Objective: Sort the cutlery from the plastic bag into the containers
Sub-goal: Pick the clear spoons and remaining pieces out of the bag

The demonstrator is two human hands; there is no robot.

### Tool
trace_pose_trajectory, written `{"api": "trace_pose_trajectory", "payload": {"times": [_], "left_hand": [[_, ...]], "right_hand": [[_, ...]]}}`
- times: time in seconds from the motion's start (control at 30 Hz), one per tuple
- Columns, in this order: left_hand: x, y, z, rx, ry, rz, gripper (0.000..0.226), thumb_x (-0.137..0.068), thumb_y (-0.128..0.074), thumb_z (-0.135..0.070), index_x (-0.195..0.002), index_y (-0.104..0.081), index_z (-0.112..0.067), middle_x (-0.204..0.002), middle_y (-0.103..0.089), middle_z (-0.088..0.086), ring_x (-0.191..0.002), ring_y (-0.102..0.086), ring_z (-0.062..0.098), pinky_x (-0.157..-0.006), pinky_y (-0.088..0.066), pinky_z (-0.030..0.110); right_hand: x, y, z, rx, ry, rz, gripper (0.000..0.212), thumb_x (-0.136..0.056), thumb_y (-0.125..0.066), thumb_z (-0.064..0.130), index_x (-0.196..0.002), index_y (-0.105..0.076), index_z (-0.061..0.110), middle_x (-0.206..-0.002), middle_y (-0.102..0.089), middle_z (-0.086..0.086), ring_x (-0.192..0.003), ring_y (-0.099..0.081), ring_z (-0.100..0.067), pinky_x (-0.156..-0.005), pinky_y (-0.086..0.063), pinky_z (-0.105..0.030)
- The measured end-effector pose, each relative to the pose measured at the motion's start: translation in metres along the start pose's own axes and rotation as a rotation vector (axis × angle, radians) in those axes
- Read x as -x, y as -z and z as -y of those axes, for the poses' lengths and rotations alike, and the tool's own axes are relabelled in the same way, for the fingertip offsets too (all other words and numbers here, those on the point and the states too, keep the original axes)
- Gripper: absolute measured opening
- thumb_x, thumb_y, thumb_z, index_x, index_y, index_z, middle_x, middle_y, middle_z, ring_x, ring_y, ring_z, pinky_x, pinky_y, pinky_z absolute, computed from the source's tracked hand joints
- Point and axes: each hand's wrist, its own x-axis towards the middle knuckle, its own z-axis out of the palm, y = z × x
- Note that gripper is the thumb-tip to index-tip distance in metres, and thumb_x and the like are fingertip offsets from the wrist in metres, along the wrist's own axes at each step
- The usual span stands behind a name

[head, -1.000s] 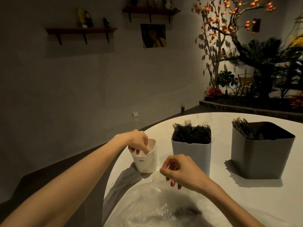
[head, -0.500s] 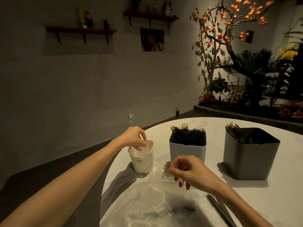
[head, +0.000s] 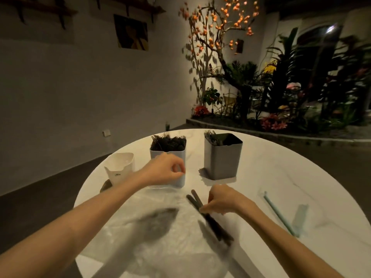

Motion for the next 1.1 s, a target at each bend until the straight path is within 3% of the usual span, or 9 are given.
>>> {"api": "trace_pose_trajectory", "payload": {"times": [0.17, 0.3, 0.37, 0.47, 0.6, 0.7, 0.8, 0.87, 1.1], "left_hand": [[0.004, -0.054, -0.033, -0.101, -0.036, 0.233, 0.023, -0.090, -0.064, -0.025, -0.111, -0.070, -0.029, -0.101, -0.068, -0.009, -0.090, -0.061, 0.010, -0.077, -0.050, 0.028], [0.010, -0.083, -0.044, -0.104, -0.105, 0.315, 0.057, -0.088, -0.066, -0.023, -0.142, -0.049, -0.029, -0.140, -0.050, -0.005, -0.129, -0.043, 0.014, -0.108, -0.041, 0.036], [0.009, -0.085, -0.051, -0.159, -0.160, 0.299, 0.045, -0.092, -0.063, -0.027, -0.136, -0.055, -0.026, -0.134, -0.057, -0.003, -0.123, -0.049, 0.016, -0.103, -0.041, 0.036], [0.008, -0.083, -0.059, 0.019, -0.097, 0.253, 0.015, -0.101, -0.054, -0.020, -0.111, -0.065, -0.021, -0.107, -0.071, 0.000, -0.096, -0.066, 0.019, -0.085, -0.052, 0.035], [0.010, -0.070, -0.075, 0.766, 0.067, 0.107, 0.019, -0.106, -0.046, -0.014, -0.107, -0.062, -0.004, -0.096, -0.076, 0.009, -0.092, -0.074, 0.018, -0.091, -0.058, 0.038], [0.017, -0.056, -0.094, 1.156, 0.138, 0.169, 0.029, -0.105, -0.049, -0.020, -0.119, -0.062, 0.002, -0.106, -0.076, 0.017, -0.101, -0.073, 0.031, -0.089, -0.059, 0.037], [0.021, -0.047, -0.101, 1.277, 0.100, 0.239, 0.034, -0.098, -0.054, -0.024, -0.122, -0.064, -0.002, -0.114, -0.074, 0.017, -0.103, -0.072, 0.035, -0.087, -0.058, 0.038], [0.021, -0.043, -0.101, 1.333, 0.092, 0.245, 0.033, -0.101, -0.053, -0.023, -0.125, -0.063, -0.003, -0.119, -0.072, 0.016, -0.104, -0.072, 0.034, -0.087, -0.058, 0.036], [0.020, -0.039, -0.093, 1.385, 0.101, 0.281, 0.030, -0.105, -0.048, -0.021, -0.123, -0.063, -0.003, -0.113, -0.073, 0.016, -0.102, -0.071, 0.035, -0.089, -0.058, 0.038]], "right_hand": [[0.016, -0.033, -0.004, 0.048, -0.025, 0.016, 0.037, -0.098, -0.060, 0.037, -0.123, -0.057, 0.010, -0.120, -0.063, -0.010, -0.101, -0.061, -0.022, -0.077, -0.045, -0.029], [0.024, -0.020, -0.011, 0.014, 0.028, -0.008, 0.030, -0.103, -0.053, 0.029, -0.122, -0.059, 0.007, -0.118, -0.066, -0.013, -0.099, -0.065, -0.025, -0.080, -0.051, -0.032], [0.031, -0.004, -0.017, -0.083, 0.090, -0.008, 0.025, -0.102, -0.057, 0.029, -0.113, -0.064, 0.007, -0.105, -0.072, -0.012, -0.087, -0.072, -0.022, -0.072, -0.058, -0.029], [0.044, 0.031, -0.025, -0.284, 0.187, -0.084, 0.023, -0.093, -0.071, 0.033, -0.097, -0.069, 0.011, -0.085, -0.074, -0.003, -0.063, -0.069, -0.009, -0.051, -0.050, -0.017], [0.061, 0.077, -0.034, -0.833, 0.333, -0.339, 0.047, -0.073, -0.086, 0.037, -0.112, -0.068, 0.016, -0.100, -0.075, 0.000, -0.087, -0.075, -0.015, -0.067, -0.059, -0.024], [0.062, 0.081, -0.027, -0.817, 0.374, -0.371, 0.060, -0.071, -0.087, 0.039, -0.124, -0.063, 0.024, -0.115, -0.070, 0.009, -0.103, -0.069, -0.008, -0.069, -0.058, -0.021], [0.053, 0.070, -0.020, -0.773, 0.391, -0.423, 0.041, -0.081, -0.081, 0.040, -0.116, -0.070, 0.023, -0.104, -0.075, 0.009, -0.099, -0.072, -0.011, -0.078, -0.061, -0.025], [0.052, 0.068, -0.018, -0.842, 0.402, -0.468, 0.026, -0.089, -0.075, 0.037, -0.108, -0.074, 0.020, -0.092, -0.077, 0.006, -0.090, -0.074, -0.013, -0.073, -0.058, -0.022], [0.050, 0.072, -0.012, -0.939, 0.388, -0.417, 0.022, -0.094, -0.068, 0.034, -0.112, -0.073, 0.022, -0.097, -0.078, 0.006, -0.093, -0.074, -0.012, -0.075, -0.054, -0.028]]}}
